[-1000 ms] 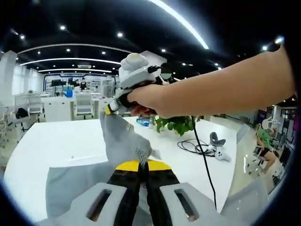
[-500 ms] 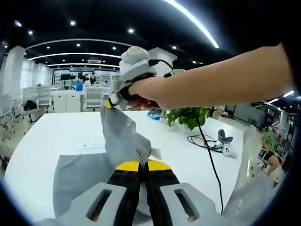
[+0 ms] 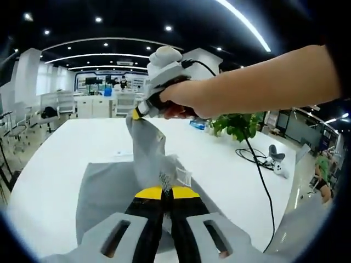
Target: Fold the towel on the table until its edges align and the towel forms a compact rectangular stack.
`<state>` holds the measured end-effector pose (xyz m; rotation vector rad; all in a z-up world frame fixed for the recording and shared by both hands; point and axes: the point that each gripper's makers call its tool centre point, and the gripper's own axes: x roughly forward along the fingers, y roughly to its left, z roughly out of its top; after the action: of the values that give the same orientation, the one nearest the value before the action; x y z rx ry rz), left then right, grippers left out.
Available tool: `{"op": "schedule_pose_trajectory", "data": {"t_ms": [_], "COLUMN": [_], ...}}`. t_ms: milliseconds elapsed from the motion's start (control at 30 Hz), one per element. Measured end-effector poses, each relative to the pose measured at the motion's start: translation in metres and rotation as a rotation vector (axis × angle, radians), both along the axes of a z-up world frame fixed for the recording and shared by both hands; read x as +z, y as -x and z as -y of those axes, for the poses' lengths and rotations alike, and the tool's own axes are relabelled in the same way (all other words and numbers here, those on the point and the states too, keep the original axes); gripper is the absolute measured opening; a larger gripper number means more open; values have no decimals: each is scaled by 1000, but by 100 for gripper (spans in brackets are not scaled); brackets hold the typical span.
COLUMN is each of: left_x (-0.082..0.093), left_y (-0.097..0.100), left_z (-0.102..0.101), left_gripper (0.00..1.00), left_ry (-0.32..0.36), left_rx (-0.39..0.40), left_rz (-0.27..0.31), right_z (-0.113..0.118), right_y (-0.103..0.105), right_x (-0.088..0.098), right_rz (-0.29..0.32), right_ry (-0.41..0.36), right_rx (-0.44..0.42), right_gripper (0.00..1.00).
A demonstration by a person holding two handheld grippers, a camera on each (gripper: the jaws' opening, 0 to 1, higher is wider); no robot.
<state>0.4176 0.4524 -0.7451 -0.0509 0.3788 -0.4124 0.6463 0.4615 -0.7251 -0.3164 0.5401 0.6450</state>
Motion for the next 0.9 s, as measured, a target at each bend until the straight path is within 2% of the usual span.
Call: {"op": "schedule_pose_trajectory", "data": {"t_ms": [267, 600, 900], "left_x": [-17, -28, -53], "left_y": [-5, -5, -2], "left_z": [-24, -38, -57], "left_gripper": [3, 3, 3], "left_ry": [-11, -20, -48], "left_rx": [39, 49, 67], "left_rz": [-23, -34, -79], "right_z": [-17, -34, -53], "right_y": [-1, -3, -3], "right_x": [-17, -34, -51], "right_rz": [-13, -27, -49], "right_ry": [15, 28, 24], "right_rx": [12, 14, 21], "right_gripper": [1, 1, 1]}}
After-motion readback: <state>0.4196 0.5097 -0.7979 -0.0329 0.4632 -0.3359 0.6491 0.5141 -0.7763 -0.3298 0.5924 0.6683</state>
